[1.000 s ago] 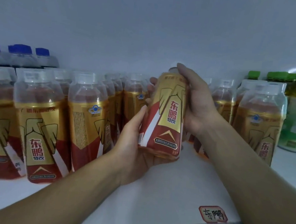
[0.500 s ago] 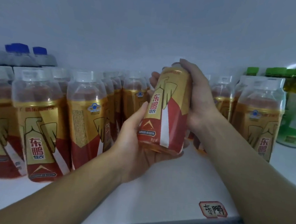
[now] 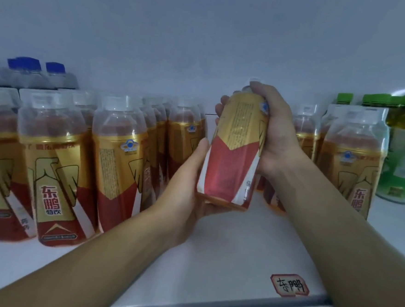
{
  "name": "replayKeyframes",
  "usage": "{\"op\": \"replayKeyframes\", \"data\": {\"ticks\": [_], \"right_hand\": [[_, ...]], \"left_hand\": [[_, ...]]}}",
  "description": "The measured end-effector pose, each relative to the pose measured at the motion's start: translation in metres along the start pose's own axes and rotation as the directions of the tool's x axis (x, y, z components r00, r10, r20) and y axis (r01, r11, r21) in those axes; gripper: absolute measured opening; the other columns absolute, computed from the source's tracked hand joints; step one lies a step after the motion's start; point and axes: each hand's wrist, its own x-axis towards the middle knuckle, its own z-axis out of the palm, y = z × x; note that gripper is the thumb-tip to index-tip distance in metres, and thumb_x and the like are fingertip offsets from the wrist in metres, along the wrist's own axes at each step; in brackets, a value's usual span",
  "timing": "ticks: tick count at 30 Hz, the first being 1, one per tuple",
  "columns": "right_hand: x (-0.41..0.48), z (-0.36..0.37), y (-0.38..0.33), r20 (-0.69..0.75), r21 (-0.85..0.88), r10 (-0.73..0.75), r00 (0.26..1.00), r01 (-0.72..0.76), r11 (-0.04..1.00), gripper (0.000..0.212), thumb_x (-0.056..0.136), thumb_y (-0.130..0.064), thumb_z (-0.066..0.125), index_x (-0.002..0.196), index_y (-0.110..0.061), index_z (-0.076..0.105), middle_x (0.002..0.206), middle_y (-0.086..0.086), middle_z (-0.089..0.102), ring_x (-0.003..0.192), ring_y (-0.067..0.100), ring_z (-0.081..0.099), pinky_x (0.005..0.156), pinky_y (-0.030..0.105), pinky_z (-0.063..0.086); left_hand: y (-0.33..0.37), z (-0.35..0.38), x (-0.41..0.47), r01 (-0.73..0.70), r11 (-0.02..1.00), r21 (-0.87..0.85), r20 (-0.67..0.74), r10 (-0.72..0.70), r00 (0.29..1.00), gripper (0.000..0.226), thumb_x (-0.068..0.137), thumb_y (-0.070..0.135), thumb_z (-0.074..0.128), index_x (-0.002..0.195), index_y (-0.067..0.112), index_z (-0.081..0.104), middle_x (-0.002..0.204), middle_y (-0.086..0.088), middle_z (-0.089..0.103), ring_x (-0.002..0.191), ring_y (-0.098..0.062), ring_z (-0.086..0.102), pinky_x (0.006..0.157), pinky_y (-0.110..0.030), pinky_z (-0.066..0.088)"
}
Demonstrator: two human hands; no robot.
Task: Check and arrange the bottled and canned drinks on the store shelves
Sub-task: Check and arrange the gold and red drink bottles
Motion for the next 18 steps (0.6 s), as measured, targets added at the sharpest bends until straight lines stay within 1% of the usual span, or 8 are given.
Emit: {"op": "replayKeyframes", "data": {"ticks": [3, 5, 7, 10, 12, 14, 16, 18], "right_hand": [[0.004, 0.001, 0.003, -0.072, -0.128, -0.089, 0.993, 0.08, 0.989, 0.026, 0.096, -0.028, 0.062, 0.076, -0.012, 0.064, 0.079, 0.011, 0.065, 0.071, 0.024, 0.064, 0.061, 0.03, 0.057], [0.005, 0.001, 0.007, -0.062, -0.158, -0.052, 0.997, 0.041, 0.987, 0.021, 0.095, -0.029, 0.063, 0.083, -0.012, 0.061, 0.089, 0.015, 0.063, 0.077, 0.026, 0.063, 0.064, 0.032, 0.057], [0.006, 0.0, 0.008, -0.022, -0.122, 0.018, 1.0, -0.021, 0.992, 0.021, 0.094, -0.033, 0.062, 0.087, -0.013, 0.062, 0.104, 0.018, 0.061, 0.088, 0.029, 0.062, 0.074, 0.036, 0.058], [0.001, -0.001, 0.006, -0.006, -0.041, 0.095, 0.995, -0.095, 0.995, 0.035, 0.091, -0.036, 0.063, 0.07, -0.01, 0.074, 0.101, 0.017, 0.069, 0.086, 0.029, 0.069, 0.08, 0.04, 0.06], [0.0, -0.002, 0.003, -0.016, -0.038, 0.093, 0.995, -0.094, 0.995, 0.045, 0.092, -0.035, 0.062, 0.057, -0.009, 0.075, 0.085, 0.013, 0.071, 0.076, 0.024, 0.07, 0.072, 0.034, 0.061], [0.001, -0.002, 0.004, -0.078, -0.111, 0.016, 0.997, -0.025, 0.993, 0.037, 0.093, -0.034, 0.064, 0.064, -0.011, 0.072, 0.078, 0.012, 0.07, 0.07, 0.023, 0.066, 0.066, 0.032, 0.059], [0.006, -0.002, 0.006, -0.139, -0.235, -0.091, 0.986, 0.057, 0.97, 0.023, 0.09, -0.032, 0.068, 0.077, -0.014, 0.066, 0.085, 0.015, 0.068, 0.071, 0.026, 0.064, 0.071, 0.038, 0.058], [0.009, -0.003, 0.011, -0.137, -0.29, -0.099, 0.986, 0.056, 0.955, 0.02, 0.089, -0.033, 0.07, 0.083, -0.015, 0.064, 0.094, 0.017, 0.066, 0.076, 0.027, 0.064, 0.078, 0.042, 0.057]], "left_hand": [[0.009, 0.005, 0.01, -0.073, 0.987, 0.144, -0.105, 0.089, 0.99, 0.047, 0.103, 0.053, 0.036, 0.125, 0.024, 0.066, 0.118, -0.005, 0.073, 0.08, -0.011, 0.074, 0.072, -0.026, 0.059], [0.001, 0.003, 0.007, -0.086, 0.986, 0.145, -0.108, 0.102, 0.989, 0.046, 0.097, 0.061, 0.04, 0.112, 0.03, 0.071, 0.107, 0.0, 0.076, 0.087, -0.014, 0.075, 0.082, -0.037, 0.06], [-0.001, -0.001, -0.001, -0.031, 0.999, 0.01, -0.088, 0.032, 0.996, 0.054, 0.094, 0.066, 0.04, 0.1, 0.025, 0.076, 0.095, -0.005, 0.078, 0.08, -0.022, 0.075, 0.073, -0.041, 0.061], [0.002, -0.001, -0.011, 0.105, 0.986, -0.132, 0.068, -0.097, 0.993, 0.07, 0.095, 0.068, 0.035, 0.116, 0.011, 0.071, 0.101, -0.019, 0.075, 0.077, -0.033, 0.074, 0.059, -0.038, 0.061], [0.001, 0.0, -0.006, 0.086, 0.995, -0.056, 0.048, -0.083, 0.995, 0.069, 0.096, 0.068, 0.03, 0.122, 0.017, 0.068, 0.106, -0.015, 0.075, 0.088, -0.032, 0.075, 0.065, -0.037, 0.061], [-0.002, 0.002, -0.003, -0.003, 1.0, 0.005, -0.024, 0.003, 1.0, 0.061, 0.096, 0.066, 0.032, 0.119, 0.024, 0.07, 0.103, -0.004, 0.077, 0.092, -0.022, 0.075, 0.074, -0.037, 0.058], [0.0, 0.005, -0.004, -0.041, 0.998, 0.045, -0.063, 0.043, 0.997, 0.057, 0.092, 0.068, 0.038, 0.113, 0.027, 0.072, 0.1, 0.002, 0.078, 0.092, -0.014, 0.075, 0.085, -0.038, 0.056], [-0.001, 0.006, -0.003, -0.052, 0.991, 0.126, -0.066, 0.061, 0.996, 0.05, 0.09, 0.069, 0.039, 0.102, 0.033, 0.072, 0.099, 0.006, 0.078, 0.091, -0.01, 0.074, 0.09, -0.039, 0.055]]}}
